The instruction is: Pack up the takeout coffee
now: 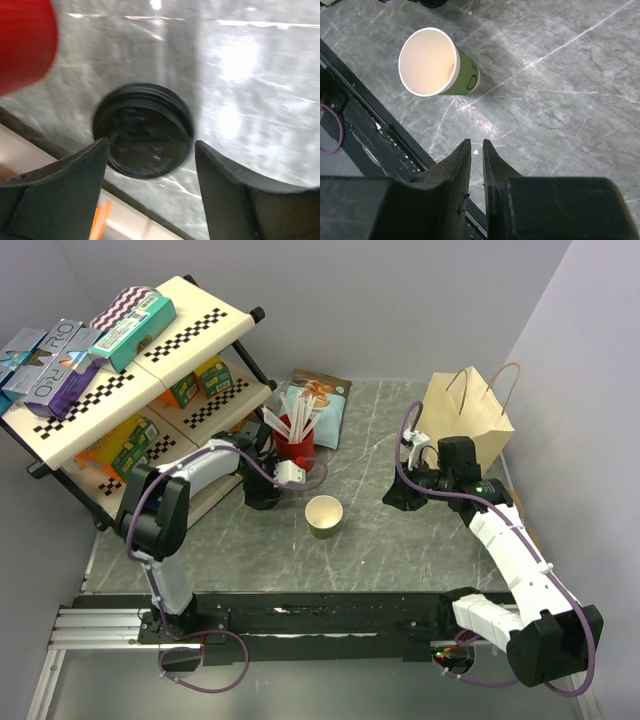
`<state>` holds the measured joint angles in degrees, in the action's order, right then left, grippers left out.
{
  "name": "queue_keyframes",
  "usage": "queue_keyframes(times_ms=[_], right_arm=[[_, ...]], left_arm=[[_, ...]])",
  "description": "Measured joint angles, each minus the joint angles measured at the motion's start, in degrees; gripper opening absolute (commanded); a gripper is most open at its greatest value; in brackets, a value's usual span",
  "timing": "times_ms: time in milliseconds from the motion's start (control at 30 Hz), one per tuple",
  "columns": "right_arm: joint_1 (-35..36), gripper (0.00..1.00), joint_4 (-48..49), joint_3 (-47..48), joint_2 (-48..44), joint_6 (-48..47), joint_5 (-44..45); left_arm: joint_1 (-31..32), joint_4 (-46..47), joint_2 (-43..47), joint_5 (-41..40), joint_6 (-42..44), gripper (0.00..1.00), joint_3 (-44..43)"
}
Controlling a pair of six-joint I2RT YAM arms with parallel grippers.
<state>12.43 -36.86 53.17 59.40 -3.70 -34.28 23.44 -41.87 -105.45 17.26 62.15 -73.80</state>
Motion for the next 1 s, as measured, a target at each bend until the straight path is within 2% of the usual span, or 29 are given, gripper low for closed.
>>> queue_keyframes(times_ms=[233, 267, 300, 333, 400, 500, 600, 800, 1000], right_arm=[[-0.3, 0.23, 0.2, -0.6, 0.0, 0.0, 0.2], [-0.4, 0.23, 0.3, -0.7, 0.0, 0.0, 0.2], [-0.4, 0.23, 0.3, -0.9, 0.0, 0.0, 0.2], [-0.5, 0.23, 0.4, -1.0, 0.0, 0.0, 0.2], [-0.5, 0.24, 0.5, -1.2, 0.0, 0.2, 0.2], [-0.7, 0.23, 0.9, -1.2, 0.0, 0.7, 0.2], [-0.7, 0.23, 1.0, -1.2, 0.0, 0.9, 0.2], [-0.7, 0.24, 1.0, -1.2, 0.0, 0.8, 0.2], [-1.1, 0.24, 0.7, -1.2, 0.0, 0.8, 0.2]], left_arm=[[1.1, -5.9, 10.2, 2.4, -3.2, 0.66, 4.1], [1.7, -6.6, 11.8, 2.9, -3.8, 0.69, 4.1], [2.5, -7.3, 13.7, 3.4, -4.6, 0.85, 4.1], [3.4, -7.6, 15.3, 3.9, -5.0, 0.91, 4.0], [5.4, -8.0, 18.3, 4.4, -6.3, 0.98, 3.9], [7.0, -7.9, 20.2, 4.1, -7.1, 0.99, 3.9], [5.6, -7.7, 17.6, 2.6, -4.9, 0.99, 3.7], [0.3, -6.5, 5.2, -0.1, 0.0, 0.99, -1.6], [-0.4, -4.9, -1.1, -0.7, 1.5, 0.99, -4.5]])
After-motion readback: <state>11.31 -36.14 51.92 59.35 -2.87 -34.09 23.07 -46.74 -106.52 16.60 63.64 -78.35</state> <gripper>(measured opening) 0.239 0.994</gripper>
